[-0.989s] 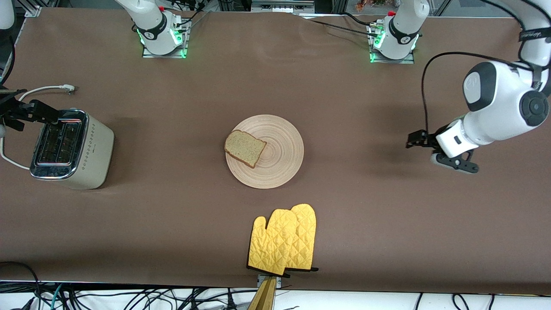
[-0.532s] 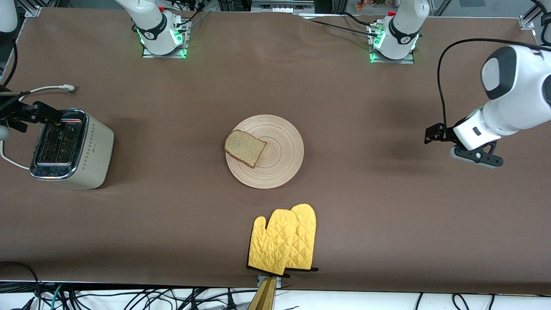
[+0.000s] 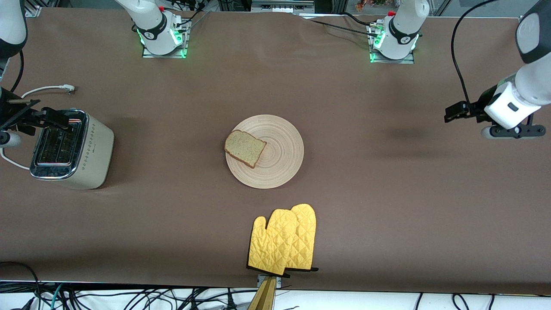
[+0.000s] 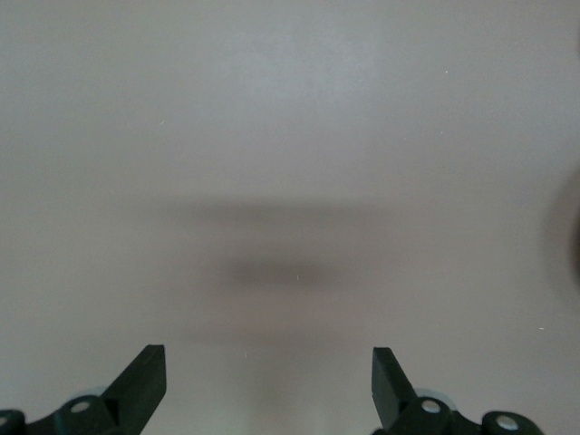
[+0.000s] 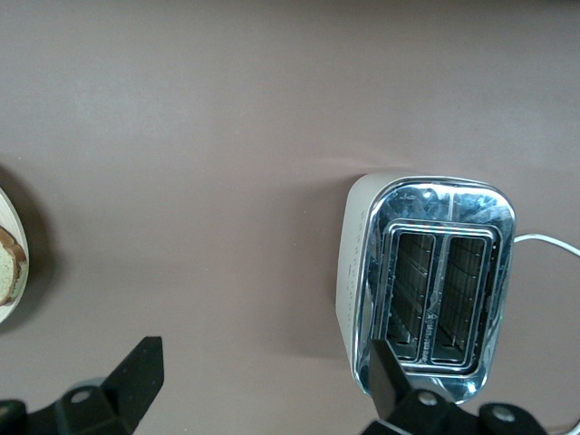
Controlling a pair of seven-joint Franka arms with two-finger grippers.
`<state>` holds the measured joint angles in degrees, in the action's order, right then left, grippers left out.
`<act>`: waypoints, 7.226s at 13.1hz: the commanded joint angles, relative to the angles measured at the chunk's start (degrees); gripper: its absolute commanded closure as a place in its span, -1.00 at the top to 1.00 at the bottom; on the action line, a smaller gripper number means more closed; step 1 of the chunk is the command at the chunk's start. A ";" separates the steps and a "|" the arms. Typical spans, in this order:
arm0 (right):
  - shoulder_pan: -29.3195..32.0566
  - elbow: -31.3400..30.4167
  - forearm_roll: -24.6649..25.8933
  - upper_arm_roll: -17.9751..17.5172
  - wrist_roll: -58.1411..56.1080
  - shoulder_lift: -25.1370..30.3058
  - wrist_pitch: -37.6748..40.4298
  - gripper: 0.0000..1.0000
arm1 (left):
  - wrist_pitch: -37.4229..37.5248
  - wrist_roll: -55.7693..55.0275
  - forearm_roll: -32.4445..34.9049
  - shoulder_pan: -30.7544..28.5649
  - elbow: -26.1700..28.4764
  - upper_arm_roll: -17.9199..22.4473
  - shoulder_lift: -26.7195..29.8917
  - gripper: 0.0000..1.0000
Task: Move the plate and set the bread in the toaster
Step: 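Release the plate and raise the left gripper back toward rest, then move the right gripper from the toaster to the bread slice, then grasp the bread slice crust with the right gripper, then lift the bread slice with the right gripper over the toaster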
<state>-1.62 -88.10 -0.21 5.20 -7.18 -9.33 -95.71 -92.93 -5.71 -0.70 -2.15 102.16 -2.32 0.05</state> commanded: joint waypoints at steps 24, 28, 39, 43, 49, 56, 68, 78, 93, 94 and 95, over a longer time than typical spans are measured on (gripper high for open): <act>-18.84 -7.53 -17.10 -3.44 39.69 -12.45 -13.18 1.00 | 11.54 -8.35 1.93 -0.31 -12.78 -4.09 -1.72 1.00; -23.59 -7.61 -17.19 -3.44 45.74 -16.32 -17.92 1.00 | 11.45 -8.53 1.75 -0.31 -12.95 -4.27 -2.25 1.00; -26.59 -17.63 -17.54 -5.02 49.10 -17.82 -29.88 1.00 | 11.19 -8.44 -0.10 -1.01 -12.87 -4.00 -2.25 1.00; -26.59 -19.21 -18.24 -5.11 49.10 -18.00 -29.97 1.00 | 11.19 -8.35 -0.10 -1.80 -12.60 -4.00 -2.25 1.00; -27.82 -22.81 -20.26 -5.19 50.06 -18.00 -32.60 1.00 | 11.19 -8.35 -0.18 -1.98 -12.43 -4.00 -2.33 1.00; -27.82 -24.05 -20.18 -6.25 50.25 -18.00 -34.19 0.99 | 11.10 -8.35 -0.18 -1.98 -12.25 -4.00 -2.33 1.00; -29.05 -23.79 -20.18 -6.25 50.25 -18.26 -34.19 -0.89 | 11.19 -8.35 -1.06 -2.33 -12.08 -4.00 -2.33 1.00; -29.32 -20.36 -19.30 -6.08 49.46 -18.00 -33.66 -1.00 | 11.28 -8.26 -1.15 -2.42 -12.08 -3.92 -2.25 1.00; -27.03 3.63 -13.41 13.68 23.12 -15.02 5.16 -1.00 | 11.19 -8.26 -1.06 -2.60 -12.08 -4.00 -2.60 1.00; -27.03 4.59 -13.41 16.40 19.26 -14.84 7.88 -1.00 | 11.19 -8.26 -1.06 -2.60 -12.08 -3.92 -2.60 1.00; -27.03 5.82 -13.41 19.47 15.05 -14.66 11.13 -1.00 | 11.19 -8.26 -1.06 -2.60 -12.08 -3.92 -2.60 1.00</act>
<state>-28.60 -84.51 -14.10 20.45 14.39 -25.07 -90.07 -82.21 -14.41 -0.59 -4.24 90.92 -5.95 -2.22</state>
